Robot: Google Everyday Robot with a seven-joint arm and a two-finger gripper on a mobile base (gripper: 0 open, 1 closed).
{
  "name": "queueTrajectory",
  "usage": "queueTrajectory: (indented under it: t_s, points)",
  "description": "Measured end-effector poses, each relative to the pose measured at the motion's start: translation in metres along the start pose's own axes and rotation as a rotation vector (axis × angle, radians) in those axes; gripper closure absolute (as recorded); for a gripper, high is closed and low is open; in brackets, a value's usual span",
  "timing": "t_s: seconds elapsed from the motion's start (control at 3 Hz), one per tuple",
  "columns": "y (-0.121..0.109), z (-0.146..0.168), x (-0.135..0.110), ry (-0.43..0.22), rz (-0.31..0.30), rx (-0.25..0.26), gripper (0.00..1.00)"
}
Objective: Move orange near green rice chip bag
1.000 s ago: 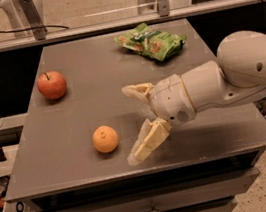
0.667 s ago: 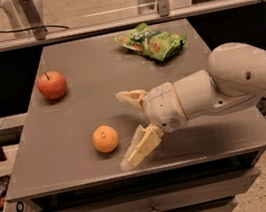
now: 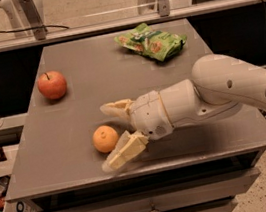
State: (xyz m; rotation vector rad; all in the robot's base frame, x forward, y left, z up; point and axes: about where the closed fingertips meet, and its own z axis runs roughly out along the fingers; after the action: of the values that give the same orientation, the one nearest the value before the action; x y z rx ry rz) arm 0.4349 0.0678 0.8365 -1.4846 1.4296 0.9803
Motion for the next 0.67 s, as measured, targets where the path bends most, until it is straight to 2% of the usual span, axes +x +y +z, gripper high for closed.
queueTrajectory:
  t_s: [0.67]
  points:
    - [0.0016, 0.0055, 0.0065, -0.007, 0.020, 0.001, 0.64]
